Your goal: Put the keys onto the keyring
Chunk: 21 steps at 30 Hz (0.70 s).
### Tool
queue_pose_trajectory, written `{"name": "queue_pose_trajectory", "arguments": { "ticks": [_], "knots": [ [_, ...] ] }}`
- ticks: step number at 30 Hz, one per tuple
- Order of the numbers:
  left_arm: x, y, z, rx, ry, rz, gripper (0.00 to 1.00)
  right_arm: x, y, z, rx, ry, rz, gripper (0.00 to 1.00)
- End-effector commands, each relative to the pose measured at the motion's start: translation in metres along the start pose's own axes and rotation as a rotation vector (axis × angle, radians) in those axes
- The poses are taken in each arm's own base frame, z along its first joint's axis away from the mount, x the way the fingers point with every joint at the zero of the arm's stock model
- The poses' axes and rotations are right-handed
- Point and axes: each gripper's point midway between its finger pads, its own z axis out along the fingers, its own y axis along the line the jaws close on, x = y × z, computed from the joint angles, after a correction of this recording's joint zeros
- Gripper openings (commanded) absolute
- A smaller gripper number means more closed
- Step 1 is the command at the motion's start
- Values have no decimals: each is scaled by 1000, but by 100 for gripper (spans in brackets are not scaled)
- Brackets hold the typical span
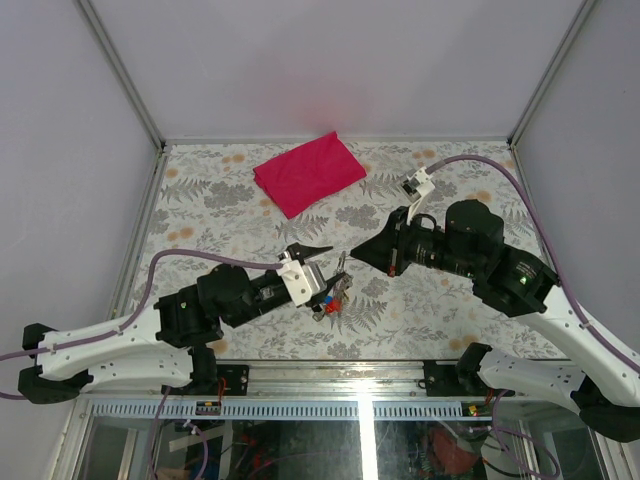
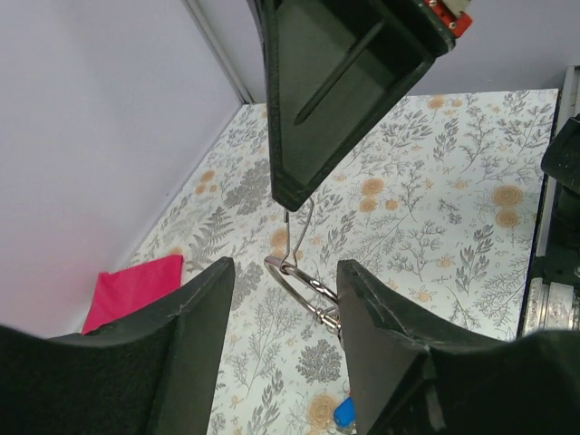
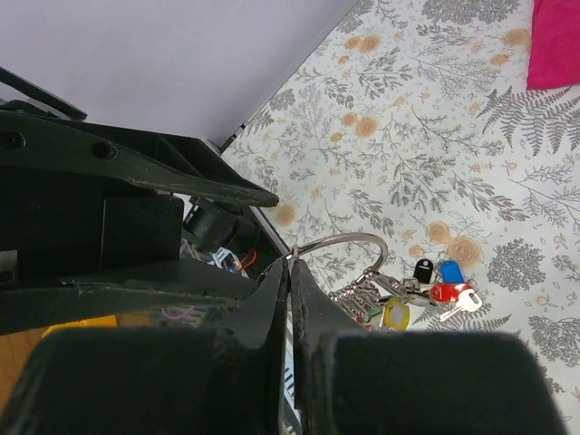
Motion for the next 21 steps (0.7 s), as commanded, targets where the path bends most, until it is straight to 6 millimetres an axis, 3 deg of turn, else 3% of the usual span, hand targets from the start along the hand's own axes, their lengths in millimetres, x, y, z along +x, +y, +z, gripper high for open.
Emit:
{"name": "queue_pose_trajectory", "arguments": {
  "ticks": [1, 9, 15, 21],
  "knots": [
    [-27, 1, 1, 11, -112, 47, 52, -36, 27, -14, -73, -116, 16, 0],
    [-35, 2, 8, 5, -132, 30, 57, -37, 27, -14, -69, -119, 28, 0],
    [-25, 5, 13, -27, -95, 39, 49, -40, 31, -17, -80, -130, 34, 0],
    [-32, 8, 13, -42, -125, 18, 39, -41, 31, -20, -80, -137, 36, 0]
  ]
}}
